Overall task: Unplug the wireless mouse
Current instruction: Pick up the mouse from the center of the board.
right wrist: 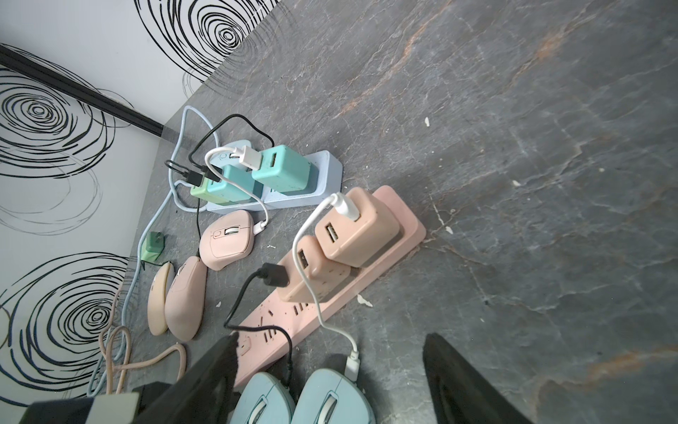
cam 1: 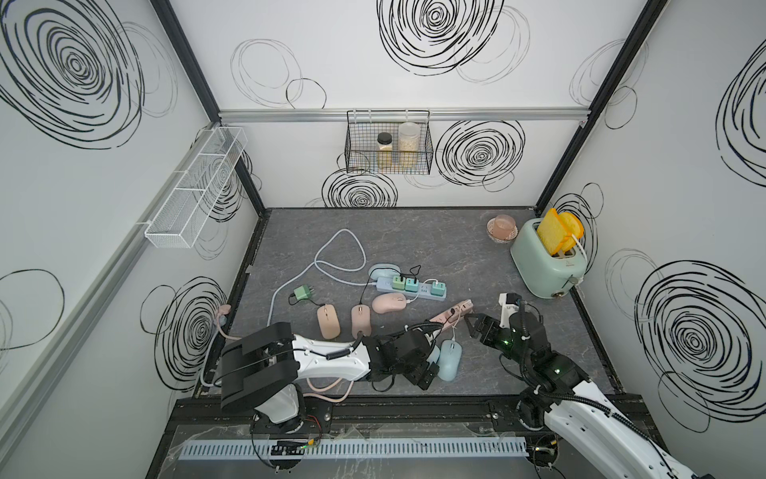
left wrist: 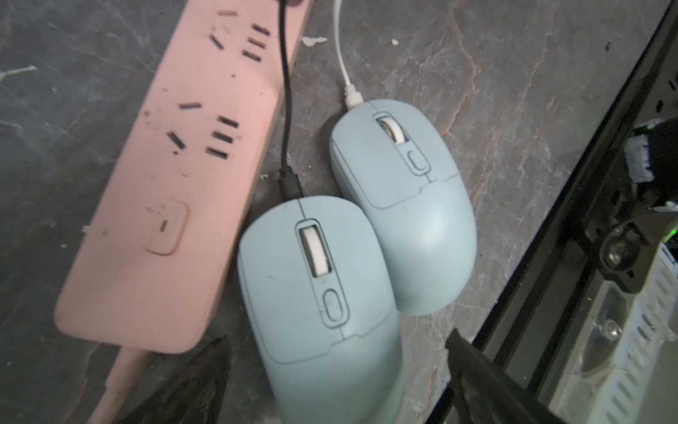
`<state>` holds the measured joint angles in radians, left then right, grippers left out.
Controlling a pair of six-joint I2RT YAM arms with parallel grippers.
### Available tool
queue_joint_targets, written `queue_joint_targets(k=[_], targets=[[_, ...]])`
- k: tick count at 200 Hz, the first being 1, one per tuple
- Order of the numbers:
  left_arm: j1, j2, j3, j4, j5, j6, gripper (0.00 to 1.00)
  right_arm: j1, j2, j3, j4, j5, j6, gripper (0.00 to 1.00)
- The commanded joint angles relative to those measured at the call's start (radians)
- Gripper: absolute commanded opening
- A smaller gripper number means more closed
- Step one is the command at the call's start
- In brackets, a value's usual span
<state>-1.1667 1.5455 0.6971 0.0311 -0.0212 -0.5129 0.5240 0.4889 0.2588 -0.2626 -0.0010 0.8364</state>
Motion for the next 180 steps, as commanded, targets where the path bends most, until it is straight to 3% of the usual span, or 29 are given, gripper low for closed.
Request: queue_joint_targets(k=[1, 59, 122, 180], targets=[[0.075, 0.007, 0.025, 0.077, -0.005, 0.029, 0.96, -0.005, -0.019, -0.015, -0.022, -0.001, -0.003, 0.82], [0.146, 0.002, 0.073, 0.073, 0.006, 0.077, 0.96, -0.011, -0.034, -0.018, -0.029, -0.004, 0.003, 0.82], [-0.059, -0.021, 0.069, -0.103, -0.232, 0.107, 0.92, -0.013, -0.033, -0.016, -0.019, -0.011, 0.000, 0.83], [-0.126, 0.080, 0.137, -0.111, -0.279, 0.123, 0.85, -0.013, -0.036, -0.015, -0.026, -0.013, -0.002, 0.83]])
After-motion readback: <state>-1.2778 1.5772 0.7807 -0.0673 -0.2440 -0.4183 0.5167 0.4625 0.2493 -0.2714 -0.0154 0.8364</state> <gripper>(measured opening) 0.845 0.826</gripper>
